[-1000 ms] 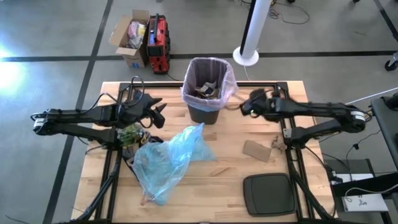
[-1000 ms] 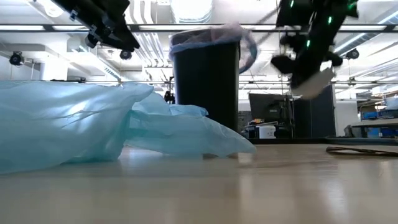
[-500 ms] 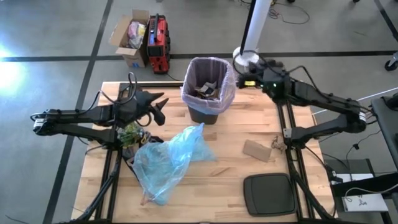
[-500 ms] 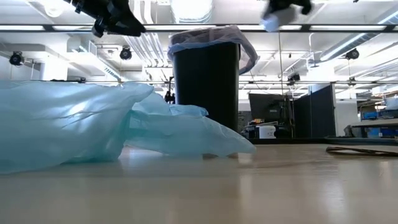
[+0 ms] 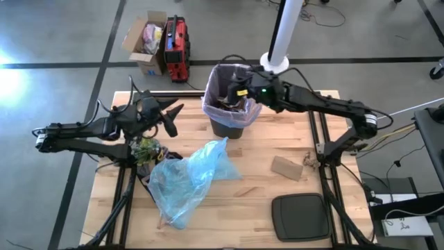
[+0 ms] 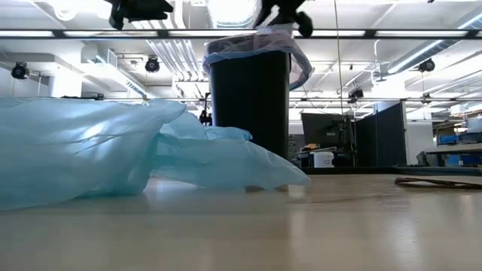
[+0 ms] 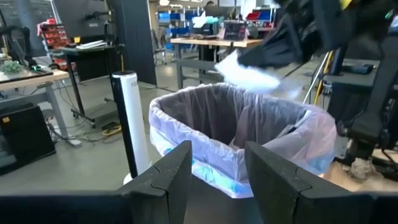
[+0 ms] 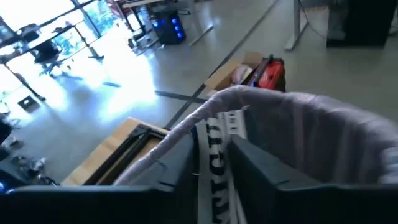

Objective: Place trash/remove bag and relplace
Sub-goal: Put the white paper into the trash bin, then put the brown napkin into the trash bin

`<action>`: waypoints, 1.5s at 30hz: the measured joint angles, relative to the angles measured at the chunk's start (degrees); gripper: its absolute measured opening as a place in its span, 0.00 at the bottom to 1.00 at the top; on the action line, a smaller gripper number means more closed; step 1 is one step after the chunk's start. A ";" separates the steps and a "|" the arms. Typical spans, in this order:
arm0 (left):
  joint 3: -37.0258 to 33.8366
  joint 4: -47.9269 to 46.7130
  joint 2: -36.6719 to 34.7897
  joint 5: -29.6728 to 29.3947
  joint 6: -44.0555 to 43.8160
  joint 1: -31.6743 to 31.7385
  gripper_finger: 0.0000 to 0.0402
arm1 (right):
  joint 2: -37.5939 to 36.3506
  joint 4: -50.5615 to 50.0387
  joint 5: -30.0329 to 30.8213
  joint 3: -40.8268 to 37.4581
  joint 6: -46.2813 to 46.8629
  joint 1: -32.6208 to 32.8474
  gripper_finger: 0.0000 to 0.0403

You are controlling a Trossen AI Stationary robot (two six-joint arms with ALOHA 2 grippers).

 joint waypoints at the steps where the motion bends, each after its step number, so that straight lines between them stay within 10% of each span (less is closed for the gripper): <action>1: 0.00 0.01 -0.27 0.20 -0.08 -0.13 0.34 | 1.02 0.20 0.22 0.55 1.08 -0.10 0.29; 15: -0.04 2.09 0.51 1.79 -1.13 -5.61 0.34 | -2.34 -10.54 -4.69 4.93 2.92 1.70 0.83; 30: -0.15 8.06 5.09 1.81 -4.23 -7.63 0.43 | -15.75 -67.85 -13.78 4.16 1.75 10.22 0.85; 45: 1.25 8.18 4.23 1.49 0.28 -11.82 0.43 | -9.14 -68.33 -26.93 -15.32 -0.46 14.53 0.85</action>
